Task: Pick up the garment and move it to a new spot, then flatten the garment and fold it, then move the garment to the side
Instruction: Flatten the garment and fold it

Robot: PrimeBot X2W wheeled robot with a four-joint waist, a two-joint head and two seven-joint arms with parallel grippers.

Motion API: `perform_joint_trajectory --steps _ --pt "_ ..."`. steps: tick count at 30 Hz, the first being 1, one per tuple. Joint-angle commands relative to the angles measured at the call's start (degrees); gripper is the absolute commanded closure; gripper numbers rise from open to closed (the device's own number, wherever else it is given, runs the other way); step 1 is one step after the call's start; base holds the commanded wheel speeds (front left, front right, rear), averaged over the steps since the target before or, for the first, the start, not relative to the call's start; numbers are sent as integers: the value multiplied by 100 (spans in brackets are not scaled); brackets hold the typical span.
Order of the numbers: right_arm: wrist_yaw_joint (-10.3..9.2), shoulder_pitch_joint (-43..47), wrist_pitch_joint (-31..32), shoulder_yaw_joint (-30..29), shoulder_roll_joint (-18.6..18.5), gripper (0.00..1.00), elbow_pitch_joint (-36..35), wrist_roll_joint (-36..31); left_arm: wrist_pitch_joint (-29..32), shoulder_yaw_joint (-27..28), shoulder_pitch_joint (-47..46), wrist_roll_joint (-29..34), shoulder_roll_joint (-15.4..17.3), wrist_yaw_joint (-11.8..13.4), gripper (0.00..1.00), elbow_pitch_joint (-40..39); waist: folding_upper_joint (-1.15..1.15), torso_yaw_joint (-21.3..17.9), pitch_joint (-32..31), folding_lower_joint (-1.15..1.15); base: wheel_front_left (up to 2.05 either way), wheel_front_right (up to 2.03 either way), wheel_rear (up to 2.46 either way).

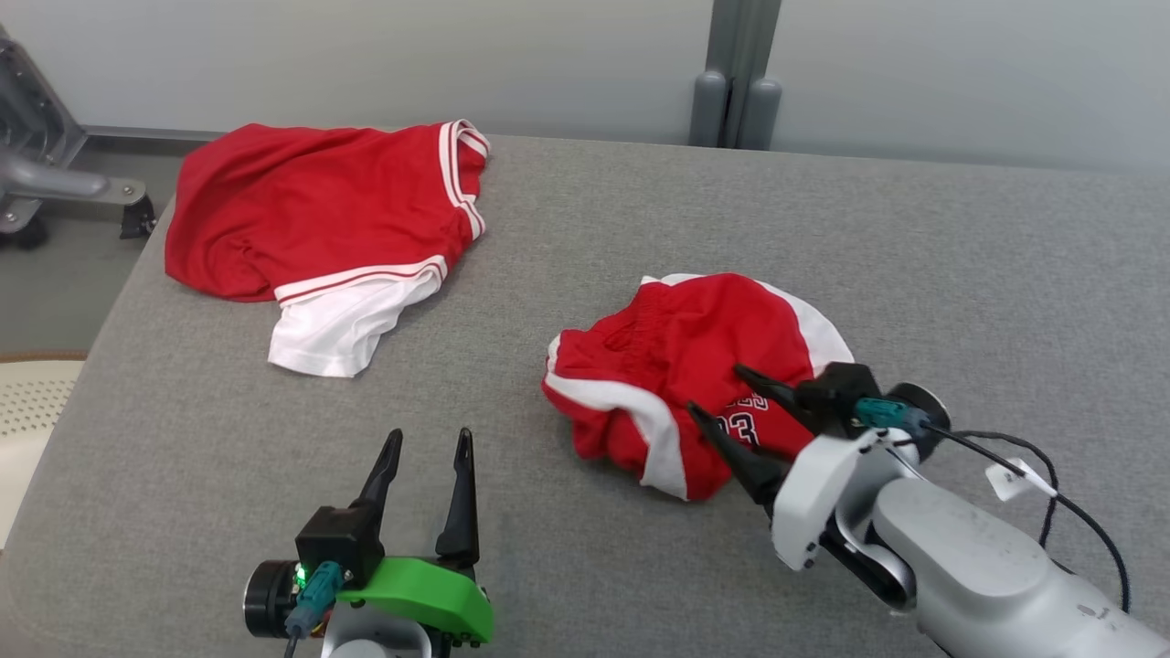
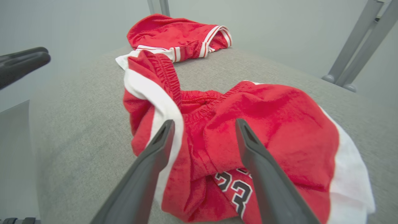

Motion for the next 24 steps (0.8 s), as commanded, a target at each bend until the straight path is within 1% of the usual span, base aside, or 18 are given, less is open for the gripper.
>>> perform_joint_trajectory --steps 1,4,8,10,12,17,18,19,20,24 --pt "-2 228 -46 -166 -103 0 -114 -59 -5 21 93 38 11 20 0 -5 0 -200 -79 0 0 0 0" --pt "-2 630 -28 -615 -327 0 -339 -161 -5 40 107 51 11 12 0 -14 0 -331 -106 0 0 0 0" --pt "-2 1053 112 -1310 -474 0 -430 -353 -5 34 115 53 11 -1 0 -25 0 -429 -97 0 0 0 0" --pt "-2 1221 235 -1605 -412 0 -385 -448 -5 26 90 49 11 -6 0 -35 0 -440 -69 0 0 0 0" --pt "-1 1285 372 -1767 -395 0 -308 -640 -5 -2 27 47 11 -28 0 -42 0 -415 -12 0 0 0 0" --pt "-1 1306 764 -1912 -253 0 -58 -714 -5 -21 -101 53 13 -24 0 -40 0 -206 132 0 0 0 0" --pt "-1 1268 823 -1908 -243 58 -34 -726 -5 -17 -112 47 13 -15 0 -41 0 -165 149 0 0 0 0" --pt "-1 1233 926 -1907 -256 74 28 -725 -5 -18 -128 41 13 -12 0 -44 0 -94 176 0 0 0 0" --pt "-1 1199 987 -1885 -267 100 43 -725 -5 -14 -141 34 13 -5 0 -51 0 -50 191 0 0 0 0" --pt "-2 894 1083 -1976 -467 100 13 -805 -5 16 -171 -5 13 22 0 -79 0 154 266 0 0 0 0"
